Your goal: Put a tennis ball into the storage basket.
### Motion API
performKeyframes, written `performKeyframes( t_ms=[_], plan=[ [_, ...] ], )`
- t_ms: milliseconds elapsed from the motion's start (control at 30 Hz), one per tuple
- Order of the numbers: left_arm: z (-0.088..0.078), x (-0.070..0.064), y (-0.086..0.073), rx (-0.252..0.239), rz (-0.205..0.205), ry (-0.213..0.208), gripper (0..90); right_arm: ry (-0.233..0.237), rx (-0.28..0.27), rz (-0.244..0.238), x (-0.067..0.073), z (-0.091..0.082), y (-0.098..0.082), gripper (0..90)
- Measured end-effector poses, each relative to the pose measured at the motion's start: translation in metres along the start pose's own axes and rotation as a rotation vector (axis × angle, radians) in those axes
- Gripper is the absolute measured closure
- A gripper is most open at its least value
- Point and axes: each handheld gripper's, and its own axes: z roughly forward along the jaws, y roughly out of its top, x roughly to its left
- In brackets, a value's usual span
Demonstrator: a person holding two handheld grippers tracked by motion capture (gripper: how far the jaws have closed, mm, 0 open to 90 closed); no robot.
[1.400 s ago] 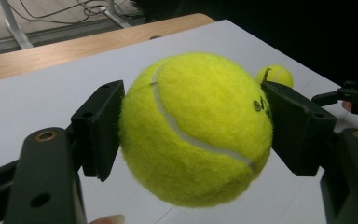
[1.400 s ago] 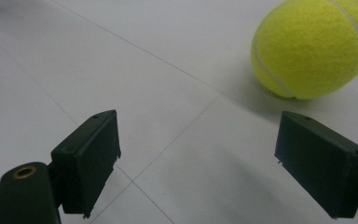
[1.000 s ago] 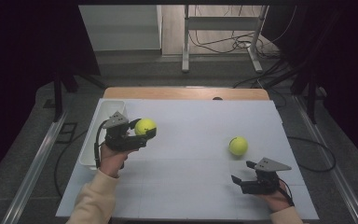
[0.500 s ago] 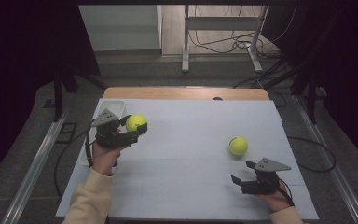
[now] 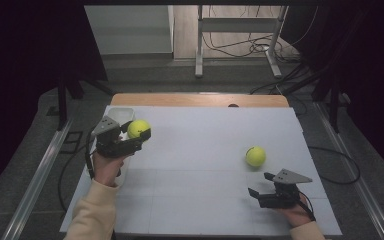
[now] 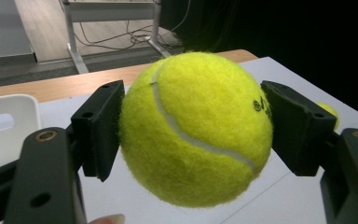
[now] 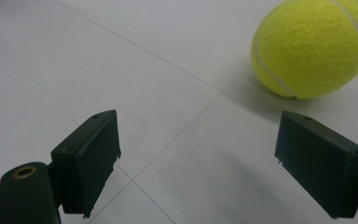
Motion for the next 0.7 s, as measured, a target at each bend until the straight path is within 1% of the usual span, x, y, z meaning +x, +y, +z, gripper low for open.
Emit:
performKeyframes(
  t_ms=[367, 567, 700],
  plan=[
    [-0.009, 0.016, 0.0, -0.023, -0.038, 0.032, 26.1, -0.001, 0.001, -0.001, 0.0, 0.0, 0.0, 14.7],
    [-0.012, 0.024, -0.001, -0.026, -0.055, 0.054, 26.1, 0.0, 0.0, -0.001, 0.0, 0.0, 0.0, 14.6],
    [-0.014, 0.027, -0.002, -0.027, -0.062, 0.062, 26.1, -0.001, 0.0, -0.001, 0.0, 0.0, 0.0, 14.7]
  ],
)
